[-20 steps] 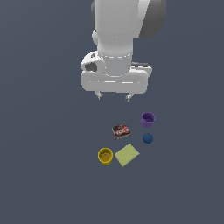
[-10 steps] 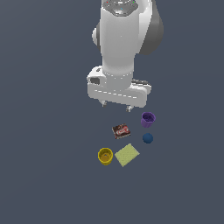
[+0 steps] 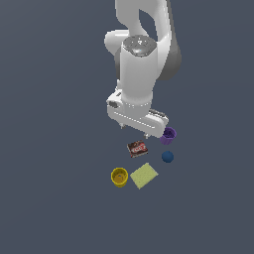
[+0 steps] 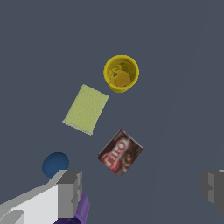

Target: Pick up a designated object from a clutter of objects.

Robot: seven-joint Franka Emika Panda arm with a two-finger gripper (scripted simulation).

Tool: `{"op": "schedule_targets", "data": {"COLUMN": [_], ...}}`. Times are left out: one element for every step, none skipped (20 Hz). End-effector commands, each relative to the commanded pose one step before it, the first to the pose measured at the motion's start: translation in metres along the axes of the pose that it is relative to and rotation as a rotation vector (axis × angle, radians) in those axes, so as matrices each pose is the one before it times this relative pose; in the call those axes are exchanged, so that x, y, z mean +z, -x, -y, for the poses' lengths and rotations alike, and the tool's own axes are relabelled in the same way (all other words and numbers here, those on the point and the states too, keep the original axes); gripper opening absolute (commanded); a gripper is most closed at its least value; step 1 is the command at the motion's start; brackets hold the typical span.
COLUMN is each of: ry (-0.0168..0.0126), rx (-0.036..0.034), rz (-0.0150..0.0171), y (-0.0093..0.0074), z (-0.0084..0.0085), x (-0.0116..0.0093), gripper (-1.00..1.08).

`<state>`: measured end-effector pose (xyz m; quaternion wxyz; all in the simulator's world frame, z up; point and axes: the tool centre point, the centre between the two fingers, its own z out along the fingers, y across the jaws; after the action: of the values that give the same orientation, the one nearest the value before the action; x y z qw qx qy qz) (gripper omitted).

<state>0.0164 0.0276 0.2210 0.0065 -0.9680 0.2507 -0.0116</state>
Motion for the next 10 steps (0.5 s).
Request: {"op": "schedule_targets", "data": {"ry": [0.00044, 0.00034, 0.00039, 0.00044, 0.00049, 0.00053, 0.00057, 0.00061, 0.00065, 0.00069], "rx": [0.06170, 0.02407, 0.02408, 0.02408, 0.02408, 0.02409, 0.02410, 0.02410, 0.02410, 0.02409], "rz": [0.00202, 0.00087, 0.00084, 0.00081, 0.00077, 0.00074, 0.00070, 0.00066, 0.00062, 0.00058], "y": [0.00253, 0.00113, 0.00119, 0.00124, 0.00129, 0.00133, 0.00137, 0.00141, 0.00145, 0.00148], "z": [0.00163, 0.00048, 0.00041, 0.00034, 0.00026, 0.00018, 0.00010, 0.00002, -0.00006, -0.00015], "x": [0.01393, 0.00548, 0.00547, 0.00545, 0.00543, 0.00541, 0.00539, 0.00537, 0.00535, 0.00533], "gripper": [1.00, 1.00, 1.00, 1.00, 1.00, 1.00, 1.00, 1.00, 1.00, 1.00]}}
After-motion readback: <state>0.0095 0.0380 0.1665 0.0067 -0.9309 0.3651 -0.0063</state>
